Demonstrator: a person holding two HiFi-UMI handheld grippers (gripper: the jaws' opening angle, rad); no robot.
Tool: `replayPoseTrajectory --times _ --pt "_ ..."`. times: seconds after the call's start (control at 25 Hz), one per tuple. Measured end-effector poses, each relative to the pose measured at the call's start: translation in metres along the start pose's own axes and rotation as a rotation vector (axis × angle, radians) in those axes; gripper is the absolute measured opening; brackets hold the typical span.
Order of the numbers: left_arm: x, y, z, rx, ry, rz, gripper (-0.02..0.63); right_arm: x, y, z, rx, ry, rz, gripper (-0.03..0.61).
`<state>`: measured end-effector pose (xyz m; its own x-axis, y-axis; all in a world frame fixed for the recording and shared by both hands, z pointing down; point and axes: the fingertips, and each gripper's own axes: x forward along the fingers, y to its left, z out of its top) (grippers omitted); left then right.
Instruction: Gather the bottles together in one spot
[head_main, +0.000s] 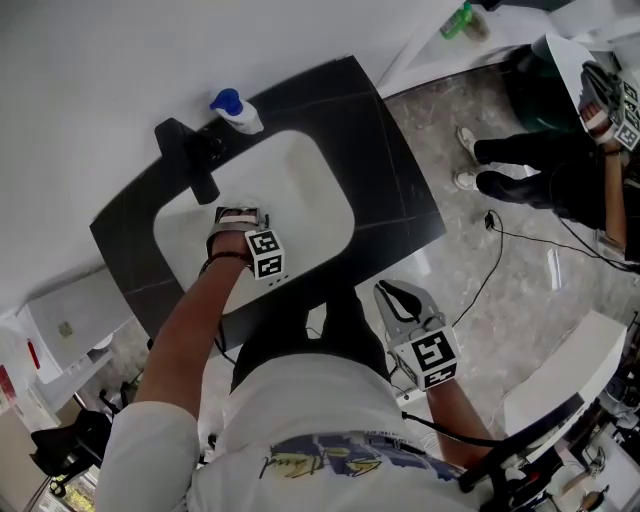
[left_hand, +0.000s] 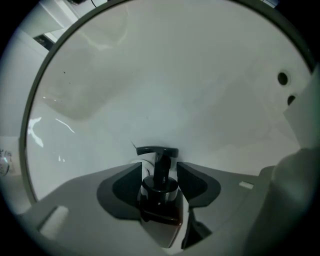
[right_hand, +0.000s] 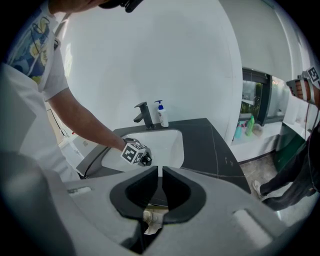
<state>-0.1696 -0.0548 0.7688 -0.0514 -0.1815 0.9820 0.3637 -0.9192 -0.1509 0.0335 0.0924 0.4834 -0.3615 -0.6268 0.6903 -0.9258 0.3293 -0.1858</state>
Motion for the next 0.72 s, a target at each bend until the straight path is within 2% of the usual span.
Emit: replayPoseTrajectory --times 0.12,0.24,0.48,0.52,0.56,0.72 --pt "-0.002 -0.001 0.002 -0.005 0.010 -0.020 0.216 -0.001 -0.003 0.000 0.002 0.003 0.002 0.029" --pt "-0.008 0.004 0.003 -0.057 -0.028 -0.004 0.196 0.000 -0.005 0.005 -0.006 -0.004 0.011 0.029" --pt "-0.039 0.026 0.017 -0.179 -0.173 0.105 0.166 0.001 -0.013 0.008 -0.021 -0.007 0.025 0.029" --pt "-0.046 0.030 0.019 -0.205 -0.200 0.130 0.152 0.002 -0.013 0.008 -0.023 -0.007 0.030 0.029" --pt "-0.052 0.034 0.021 -0.235 -0.225 0.154 0.095 0.004 -0.013 0.008 -0.027 -0.009 0.035 0.029" --pt "-0.064 0.045 0.023 -0.339 -0.283 0.207 0.094 0.005 -0.013 0.012 -0.041 -0.018 0.054 0.029"
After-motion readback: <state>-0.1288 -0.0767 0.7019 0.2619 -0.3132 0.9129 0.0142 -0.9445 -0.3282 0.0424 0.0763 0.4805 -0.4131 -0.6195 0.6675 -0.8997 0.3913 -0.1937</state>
